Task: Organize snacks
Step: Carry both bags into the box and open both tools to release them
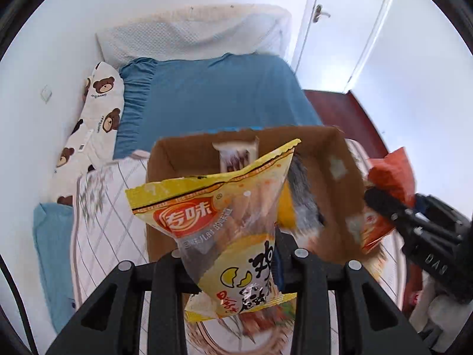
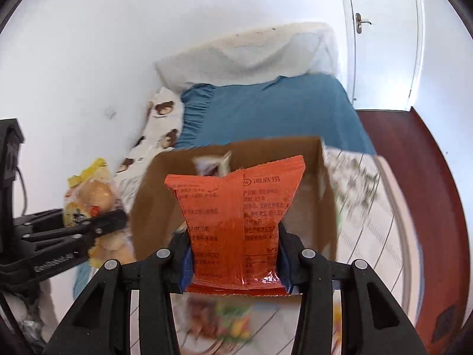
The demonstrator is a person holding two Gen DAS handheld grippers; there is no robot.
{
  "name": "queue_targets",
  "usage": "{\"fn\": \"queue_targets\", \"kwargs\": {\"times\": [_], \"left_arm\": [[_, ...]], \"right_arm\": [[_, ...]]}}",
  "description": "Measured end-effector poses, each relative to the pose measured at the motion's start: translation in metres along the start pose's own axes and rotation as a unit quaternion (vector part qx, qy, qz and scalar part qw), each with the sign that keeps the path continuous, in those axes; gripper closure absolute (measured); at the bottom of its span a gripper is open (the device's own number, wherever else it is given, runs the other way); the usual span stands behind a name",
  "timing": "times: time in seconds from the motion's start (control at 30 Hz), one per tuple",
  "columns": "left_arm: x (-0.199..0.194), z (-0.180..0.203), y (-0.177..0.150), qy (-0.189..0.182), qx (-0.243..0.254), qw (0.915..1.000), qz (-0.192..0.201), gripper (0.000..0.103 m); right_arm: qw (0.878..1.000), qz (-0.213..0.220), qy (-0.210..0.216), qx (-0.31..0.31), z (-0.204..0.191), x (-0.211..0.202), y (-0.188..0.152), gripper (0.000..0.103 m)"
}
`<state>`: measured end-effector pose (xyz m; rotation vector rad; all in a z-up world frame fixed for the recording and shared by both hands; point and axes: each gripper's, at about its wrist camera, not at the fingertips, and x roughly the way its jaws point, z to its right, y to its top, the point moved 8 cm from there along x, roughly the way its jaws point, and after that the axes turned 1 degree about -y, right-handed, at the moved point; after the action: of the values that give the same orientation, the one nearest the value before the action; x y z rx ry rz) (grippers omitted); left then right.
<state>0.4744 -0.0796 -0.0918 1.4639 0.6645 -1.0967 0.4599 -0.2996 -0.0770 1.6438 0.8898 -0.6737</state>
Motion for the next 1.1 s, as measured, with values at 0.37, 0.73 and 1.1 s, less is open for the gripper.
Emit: {"fn": "queue_targets", "kwargs": {"times": [0.37, 0.73, 1.1], "left_arm": [[0.127, -0.042, 0.053, 0.034, -0.038, 0.9936, -0.100, 0.064], [0.156, -0.049, 0.055, 0.011, -0.076, 0.9885, -0.130, 0.062], [0.089, -0.042, 0.042, 0.006, -0.068, 0.9966, -0.045, 0.062]], "right_arm": [[0.989, -0.120, -0.082, 0.007, 0.049, 0.142, 0.044, 0.034], [0.988, -0.134, -0.079, 0.014, 0.045, 0.172, 0.037, 0.008], [0.994, -0.076, -0.072, 0.016, 0.029, 0.112, 0.015, 0.008]]}}
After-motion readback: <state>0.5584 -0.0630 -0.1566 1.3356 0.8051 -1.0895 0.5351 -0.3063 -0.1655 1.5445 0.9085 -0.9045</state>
